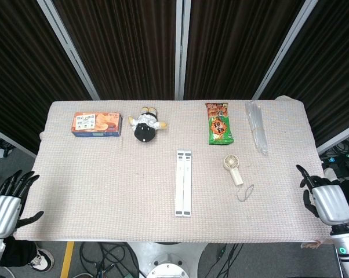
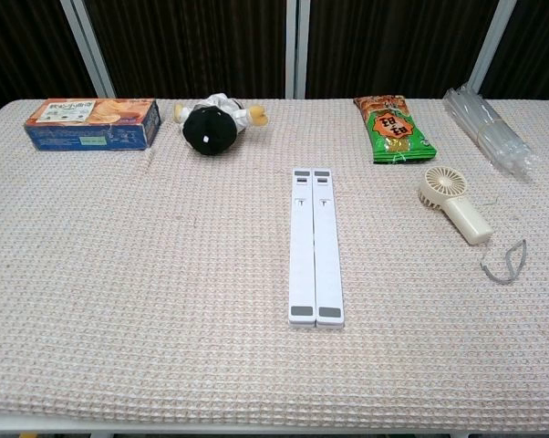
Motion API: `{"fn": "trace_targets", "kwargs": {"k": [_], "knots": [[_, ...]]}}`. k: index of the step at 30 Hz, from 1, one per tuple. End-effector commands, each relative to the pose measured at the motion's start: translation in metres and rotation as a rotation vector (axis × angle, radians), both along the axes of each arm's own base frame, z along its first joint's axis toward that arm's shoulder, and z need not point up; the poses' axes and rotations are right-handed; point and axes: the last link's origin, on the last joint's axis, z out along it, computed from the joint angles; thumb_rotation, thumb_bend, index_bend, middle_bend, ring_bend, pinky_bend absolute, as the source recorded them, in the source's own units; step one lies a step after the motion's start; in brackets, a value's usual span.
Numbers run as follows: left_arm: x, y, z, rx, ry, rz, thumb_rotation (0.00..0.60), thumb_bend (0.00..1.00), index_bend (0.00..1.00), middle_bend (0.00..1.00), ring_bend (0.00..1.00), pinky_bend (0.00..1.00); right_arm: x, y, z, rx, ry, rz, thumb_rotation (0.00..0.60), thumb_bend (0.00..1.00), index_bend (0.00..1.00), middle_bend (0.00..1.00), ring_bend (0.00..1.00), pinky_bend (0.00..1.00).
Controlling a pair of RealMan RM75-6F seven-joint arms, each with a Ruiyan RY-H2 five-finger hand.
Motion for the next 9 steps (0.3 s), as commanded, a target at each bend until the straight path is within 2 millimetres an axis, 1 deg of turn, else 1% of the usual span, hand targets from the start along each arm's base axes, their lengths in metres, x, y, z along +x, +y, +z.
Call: {"fn": "trace_targets", "kwargs": {"k": [1, 5, 9], "knots": [[-0.001, -0.0016, 0.0004, 0.004, -0.002, 0.0, 0.6, 0.0, 0.12, 0.09, 0.0, 0.14, -0.0213, 0.0265, 0.0058, -0.004, 0.065, 0.001, 0.6, 0.02, 0.0, 0.0, 0.0, 0.0], [-0.0022, -0.0048, -0.0014, 0.0, -0.011, -0.001, 0.6, 0.0, 0.12, 0.09, 0.0, 0.14, -0.0224, 0.0278, 0.0065, -0.038, 0.103, 0.006, 0.6, 0.06, 0.0, 0.0, 0.0, 0.0], [-0.0035, -0.0074, -0.0021, 0.002, -0.015, -0.001, 0.6, 0.0, 0.12, 0.09, 0.0, 0.13, -0.0203, 0.029, 0.0067, -0.05, 0.088, 0.028, 0.6, 0.08, 0.0, 0.0, 0.0, 0.0]]}}
